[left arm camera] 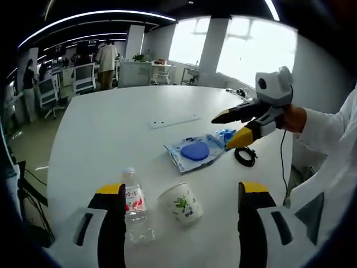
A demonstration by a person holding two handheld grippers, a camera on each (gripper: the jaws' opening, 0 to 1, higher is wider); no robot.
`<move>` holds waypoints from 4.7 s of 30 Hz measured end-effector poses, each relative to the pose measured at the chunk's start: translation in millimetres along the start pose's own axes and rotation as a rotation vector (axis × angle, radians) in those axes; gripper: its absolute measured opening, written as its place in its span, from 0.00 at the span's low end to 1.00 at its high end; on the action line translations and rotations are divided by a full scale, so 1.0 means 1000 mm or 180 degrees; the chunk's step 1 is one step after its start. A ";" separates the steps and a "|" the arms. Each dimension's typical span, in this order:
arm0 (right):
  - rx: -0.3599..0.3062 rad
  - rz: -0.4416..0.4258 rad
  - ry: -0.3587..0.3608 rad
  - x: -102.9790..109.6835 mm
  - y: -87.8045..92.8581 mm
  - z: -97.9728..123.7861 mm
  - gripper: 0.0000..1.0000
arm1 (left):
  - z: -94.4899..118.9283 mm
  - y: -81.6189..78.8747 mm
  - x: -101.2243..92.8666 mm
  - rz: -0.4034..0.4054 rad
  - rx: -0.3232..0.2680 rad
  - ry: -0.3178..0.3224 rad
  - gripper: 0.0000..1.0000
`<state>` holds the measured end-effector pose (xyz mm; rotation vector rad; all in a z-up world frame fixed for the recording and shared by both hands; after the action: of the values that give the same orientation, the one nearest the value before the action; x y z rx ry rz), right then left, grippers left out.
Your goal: Arrange the tabletop items into an orderly group along one side of the table until the central work area is clear of visible clutter.
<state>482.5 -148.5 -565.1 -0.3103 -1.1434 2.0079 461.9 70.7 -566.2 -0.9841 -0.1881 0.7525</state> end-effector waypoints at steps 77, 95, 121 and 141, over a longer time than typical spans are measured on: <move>0.0114 -0.2948 -0.0271 -0.002 0.023 -0.225 0.24 | -0.014 0.065 0.072 0.0632 -0.0246 -0.0150 0.78; 0.0029 -0.2940 -0.0235 -0.002 0.018 -0.224 0.20 | -0.016 0.065 0.076 0.0647 -0.0275 -0.0157 0.76; -0.0383 -0.1642 -0.0428 0.037 -0.027 -0.197 0.20 | -0.040 0.068 0.096 0.0817 -0.0240 0.0147 0.69; -0.0591 -0.0559 -0.0775 0.084 -0.047 -0.172 0.19 | -0.040 0.081 0.081 0.0859 -0.0154 0.0926 0.47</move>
<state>546.0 32.4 -610.8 -0.0549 -1.4610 1.8238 500.0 122.8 -668.9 -1.1665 0.1836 0.8420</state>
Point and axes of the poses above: the point that each gripper's makers call its tool centre point, and the gripper's own axes: z roughly backward along the fingers, x roughly to its left, y roughly out of its underside, the point moved 7 cm from there along z, roughly backward along the fingers, and after that the axes turned 2 degrees about -z, right-handed, at the moved point
